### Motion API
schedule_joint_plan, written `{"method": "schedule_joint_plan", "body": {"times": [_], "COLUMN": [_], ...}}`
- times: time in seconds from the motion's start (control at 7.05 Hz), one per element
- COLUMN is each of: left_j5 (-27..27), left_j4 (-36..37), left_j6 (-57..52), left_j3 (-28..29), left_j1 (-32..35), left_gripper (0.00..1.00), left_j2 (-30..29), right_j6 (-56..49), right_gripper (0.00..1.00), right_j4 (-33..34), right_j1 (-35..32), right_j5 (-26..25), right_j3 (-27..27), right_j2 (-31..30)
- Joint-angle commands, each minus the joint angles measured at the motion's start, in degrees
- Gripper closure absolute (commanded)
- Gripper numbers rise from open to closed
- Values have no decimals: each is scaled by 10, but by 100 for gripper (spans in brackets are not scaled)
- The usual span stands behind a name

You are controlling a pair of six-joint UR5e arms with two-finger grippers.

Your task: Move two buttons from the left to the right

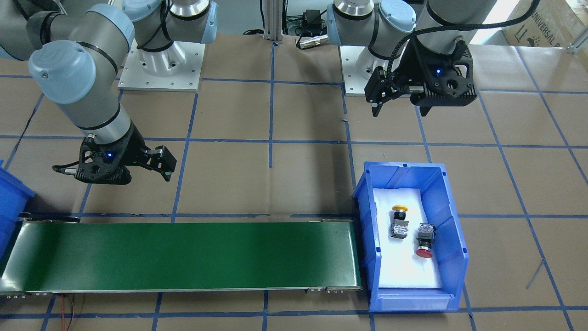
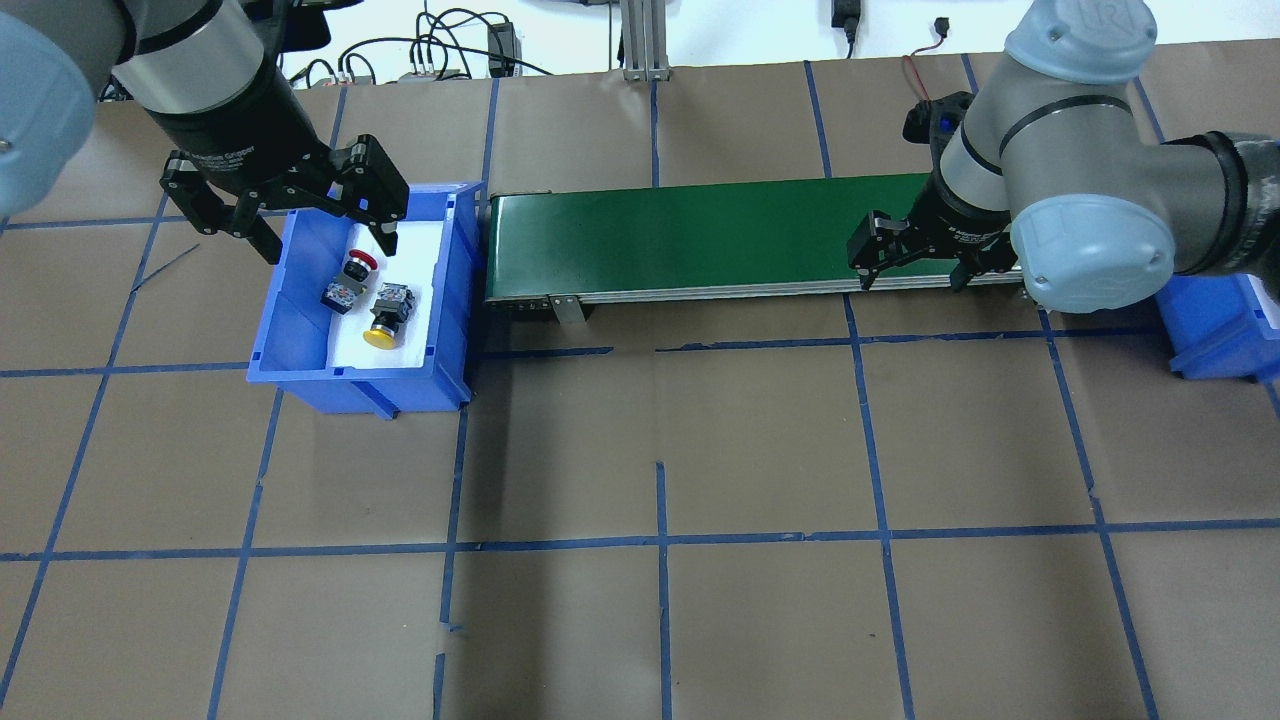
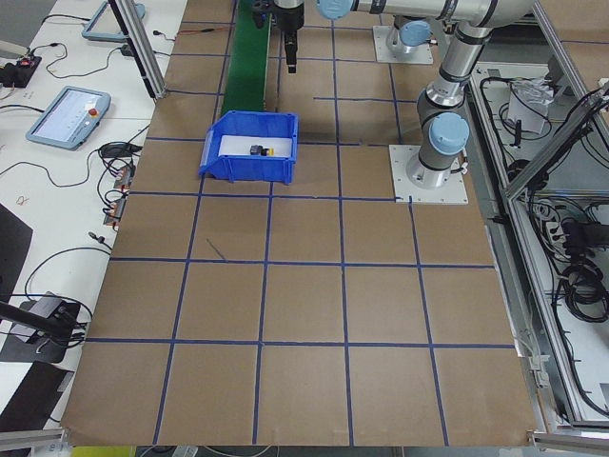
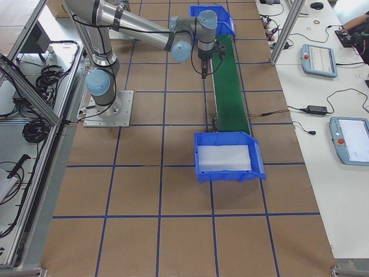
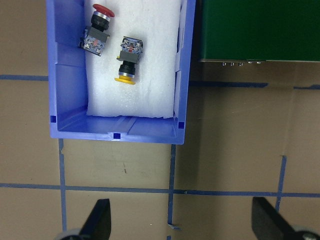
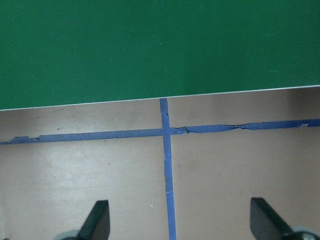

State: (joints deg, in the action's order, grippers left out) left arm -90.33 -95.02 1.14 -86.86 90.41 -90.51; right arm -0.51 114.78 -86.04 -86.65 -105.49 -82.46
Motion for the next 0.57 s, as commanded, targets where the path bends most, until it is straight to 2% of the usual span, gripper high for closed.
{"method": "schedule_joint_plan", "body": {"times": [0.0,0.43], "left_j5": [3,1], "left_j4": [0,0], "left_j6": [-11,-12], "left_j3": [-1,-3], "left_j1": [-1,-5], "left_gripper": [0,0], "left_j2": [-2,-2], "right_j6": [2,2], "right_gripper": [0,0], "right_j4": [6,2], "right_j1": [0,3], "right_j5": [3,3], "right_j3": [0,0], "right_j2": [5,6]}}
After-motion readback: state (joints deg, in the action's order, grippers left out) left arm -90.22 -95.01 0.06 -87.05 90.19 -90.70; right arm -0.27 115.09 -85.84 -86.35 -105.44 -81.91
